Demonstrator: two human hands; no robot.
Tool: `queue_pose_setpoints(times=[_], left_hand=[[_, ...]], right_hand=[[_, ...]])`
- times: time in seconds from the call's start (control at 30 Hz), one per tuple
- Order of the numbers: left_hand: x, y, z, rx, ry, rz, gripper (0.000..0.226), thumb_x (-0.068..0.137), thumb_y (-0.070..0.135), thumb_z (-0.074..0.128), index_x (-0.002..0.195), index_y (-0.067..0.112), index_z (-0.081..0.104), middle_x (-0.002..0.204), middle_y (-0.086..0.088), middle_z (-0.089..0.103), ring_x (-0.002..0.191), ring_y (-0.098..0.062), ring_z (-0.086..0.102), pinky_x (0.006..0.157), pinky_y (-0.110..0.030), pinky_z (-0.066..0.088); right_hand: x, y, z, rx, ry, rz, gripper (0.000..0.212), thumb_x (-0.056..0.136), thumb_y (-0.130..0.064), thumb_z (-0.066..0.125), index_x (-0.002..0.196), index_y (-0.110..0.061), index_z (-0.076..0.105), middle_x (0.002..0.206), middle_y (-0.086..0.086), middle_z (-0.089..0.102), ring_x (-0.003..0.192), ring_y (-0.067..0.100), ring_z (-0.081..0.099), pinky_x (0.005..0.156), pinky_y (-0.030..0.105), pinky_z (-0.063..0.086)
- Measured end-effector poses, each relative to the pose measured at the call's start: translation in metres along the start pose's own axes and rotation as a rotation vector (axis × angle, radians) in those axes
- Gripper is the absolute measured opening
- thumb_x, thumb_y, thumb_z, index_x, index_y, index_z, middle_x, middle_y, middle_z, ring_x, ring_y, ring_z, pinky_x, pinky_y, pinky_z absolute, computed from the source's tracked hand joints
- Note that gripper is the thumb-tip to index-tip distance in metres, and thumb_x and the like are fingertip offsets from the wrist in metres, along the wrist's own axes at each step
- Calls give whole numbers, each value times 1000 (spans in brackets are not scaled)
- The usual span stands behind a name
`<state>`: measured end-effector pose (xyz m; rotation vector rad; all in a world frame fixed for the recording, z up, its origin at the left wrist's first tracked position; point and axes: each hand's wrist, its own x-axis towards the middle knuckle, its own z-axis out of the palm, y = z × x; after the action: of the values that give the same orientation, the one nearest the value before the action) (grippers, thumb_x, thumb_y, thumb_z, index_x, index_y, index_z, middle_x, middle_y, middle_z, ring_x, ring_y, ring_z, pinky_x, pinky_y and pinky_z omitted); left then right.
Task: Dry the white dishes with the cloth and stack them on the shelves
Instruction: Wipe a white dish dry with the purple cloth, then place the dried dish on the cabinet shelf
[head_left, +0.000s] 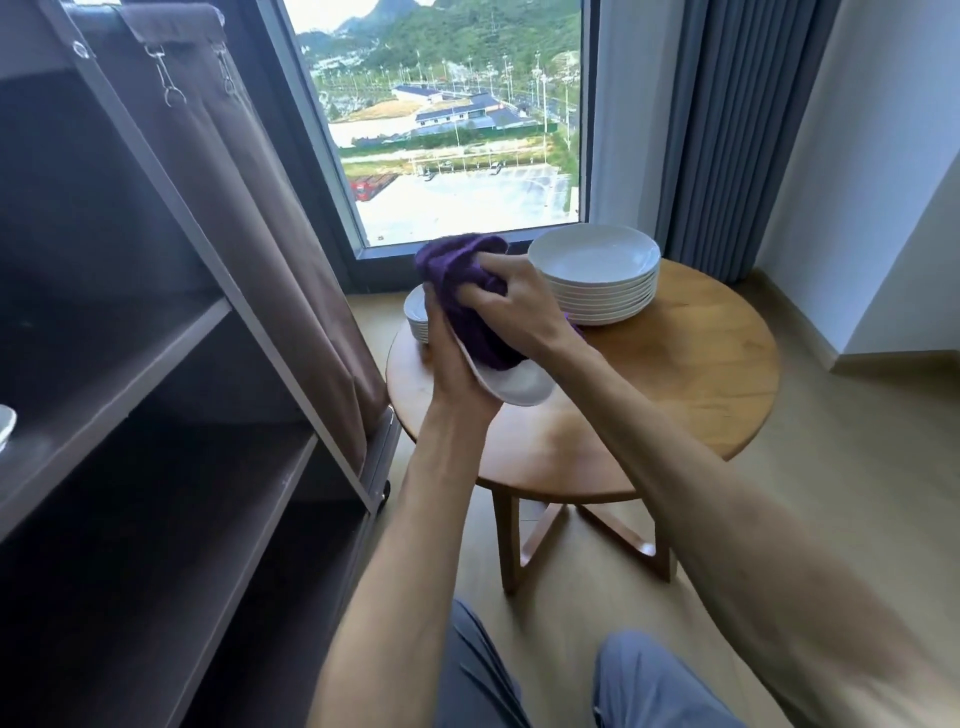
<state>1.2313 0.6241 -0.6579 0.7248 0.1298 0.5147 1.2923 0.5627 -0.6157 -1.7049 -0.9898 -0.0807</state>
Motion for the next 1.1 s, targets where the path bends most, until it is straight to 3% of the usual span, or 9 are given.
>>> queue_pose_setpoints(times=[0.07,0.27,0.37,0.47,0.6,0.77,0.9,1.0,1.1], left_hand=[[4,7,-4,1,27,-7,68,95,68,49,118,8,72,120,-17,67,113,-32,64,109,-46,48],[2,25,-26,124,183,25,81,91,72,47,144,11,50,114,-14,59,105,-30,59,87,-39,52],[-7,27,-26,143,223,73,64,92,71,48,131,20,56,108,-11,61,101,-27,60,91,-43,54],[-8,33,-21,117,302,159,48,96,68,47,120,28,58,108,-6,65,105,-24,63,104,-47,50],[-8,47,-9,191,303,208,63,91,68,52,135,23,48,118,-8,60,115,-25,62,89,-37,57],[-21,62,-6,397,295,359,87,79,55,68,153,32,28,136,-9,54,116,-22,61,80,-31,61],[-38,104,-21,651,392,610,116,73,51,83,161,35,9,156,1,38,136,-14,48,99,-24,51],[-58,141,-38,722,483,761,108,75,46,85,160,26,22,155,-3,43,138,-13,48,86,-8,49],[-80,173,-59,866,480,758,105,78,47,83,161,16,25,153,2,47,138,-9,47,104,-15,47]], right_hand=[[-10,8,-4,43,-131,0,25,85,-16,64,67,-1,55,64,8,52,64,18,48,65,35,40],[-35,42,-21,-269,-341,262,26,77,-23,71,57,-24,55,62,-6,50,66,19,50,67,34,43],[-37,56,-26,-608,-320,523,8,78,-32,67,82,-25,66,96,6,66,100,32,61,86,37,46],[-42,57,-15,-820,-264,647,41,85,-26,59,124,-13,61,140,19,48,135,38,38,114,52,26],[-38,26,5,-126,182,480,33,99,-33,48,120,-10,58,132,14,54,128,31,47,107,45,36],[-32,-19,42,896,26,815,23,95,-15,56,109,2,62,96,17,67,73,25,70,67,34,61],[-14,-37,58,934,102,874,13,80,14,49,78,2,52,65,10,51,58,24,52,39,21,43],[8,-46,66,941,131,858,17,85,15,57,95,1,57,91,17,55,79,28,61,44,27,50],[31,-70,94,892,57,764,21,92,5,61,112,-1,60,99,13,61,100,28,65,65,36,63]])
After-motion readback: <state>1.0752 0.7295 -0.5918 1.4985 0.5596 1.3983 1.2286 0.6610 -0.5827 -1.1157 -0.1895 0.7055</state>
